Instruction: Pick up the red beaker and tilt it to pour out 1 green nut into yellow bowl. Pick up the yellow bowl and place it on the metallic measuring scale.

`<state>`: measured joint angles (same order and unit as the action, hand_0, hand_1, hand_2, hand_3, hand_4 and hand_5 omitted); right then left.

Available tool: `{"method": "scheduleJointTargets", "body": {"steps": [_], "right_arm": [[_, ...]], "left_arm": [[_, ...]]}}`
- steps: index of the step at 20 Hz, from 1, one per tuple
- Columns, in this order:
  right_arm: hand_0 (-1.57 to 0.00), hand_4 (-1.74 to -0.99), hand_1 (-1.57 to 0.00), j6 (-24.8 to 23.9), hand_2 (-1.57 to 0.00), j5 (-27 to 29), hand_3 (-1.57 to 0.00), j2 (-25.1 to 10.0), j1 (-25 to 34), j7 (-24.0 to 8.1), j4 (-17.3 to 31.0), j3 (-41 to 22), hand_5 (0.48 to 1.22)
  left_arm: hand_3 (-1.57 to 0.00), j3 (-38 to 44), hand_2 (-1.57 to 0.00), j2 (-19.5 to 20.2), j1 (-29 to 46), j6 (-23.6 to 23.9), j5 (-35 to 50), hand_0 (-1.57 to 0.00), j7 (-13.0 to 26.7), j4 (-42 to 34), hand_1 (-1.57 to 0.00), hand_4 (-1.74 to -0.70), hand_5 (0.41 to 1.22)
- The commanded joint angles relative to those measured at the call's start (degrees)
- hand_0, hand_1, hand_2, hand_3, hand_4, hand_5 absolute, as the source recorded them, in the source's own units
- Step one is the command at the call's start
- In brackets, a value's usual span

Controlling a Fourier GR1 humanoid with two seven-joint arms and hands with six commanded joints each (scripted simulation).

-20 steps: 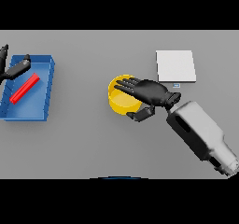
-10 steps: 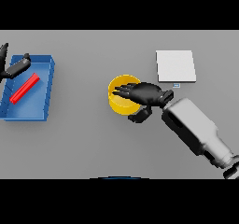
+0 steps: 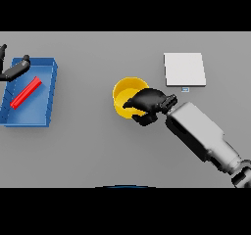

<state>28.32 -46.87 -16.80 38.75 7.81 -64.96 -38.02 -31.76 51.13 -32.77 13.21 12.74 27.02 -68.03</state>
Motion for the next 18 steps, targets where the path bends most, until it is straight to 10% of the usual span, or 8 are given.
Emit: {"method": "scheduleJointTargets", "body": {"steps": [1, 6, 18], "right_arm": [[-0.72, -1.488, -0.66, 0.5, -0.62, 0.1, -0.47, 0.1, 0.1, -0.3, 0.2, -0.1, 1.016], [-1.29, -1.649, -1.27, 3.9, -1.26, 2.0, -1.02, -1.1, 0.2, 0.8, -0.5, -0.3, 1.154], [-1.55, -1.731, -1.55, 7.8, -1.51, 5.8, -1.38, -6.0, 1.1, -2.2, -9.2, 2.8, 1.216]], "left_arm": [[0.0, 0.2, 0.0, 0.1, 0.3, 0.0, 0.2, 0.0, -0.5, 0.2, 0.0, -0.8, 0.725], [0.0, -0.2, 0.0, 0.4, 0.3, 0.2, 0.1, 0.0, 0.8, -1.2, 0.0, -0.8, 0.727], [0.0, -0.3, 0.0, 0.2, 0.0, 0.5, -0.4, 0.0, 0.7, -1.0, 0.0, -0.8, 0.721]]}}
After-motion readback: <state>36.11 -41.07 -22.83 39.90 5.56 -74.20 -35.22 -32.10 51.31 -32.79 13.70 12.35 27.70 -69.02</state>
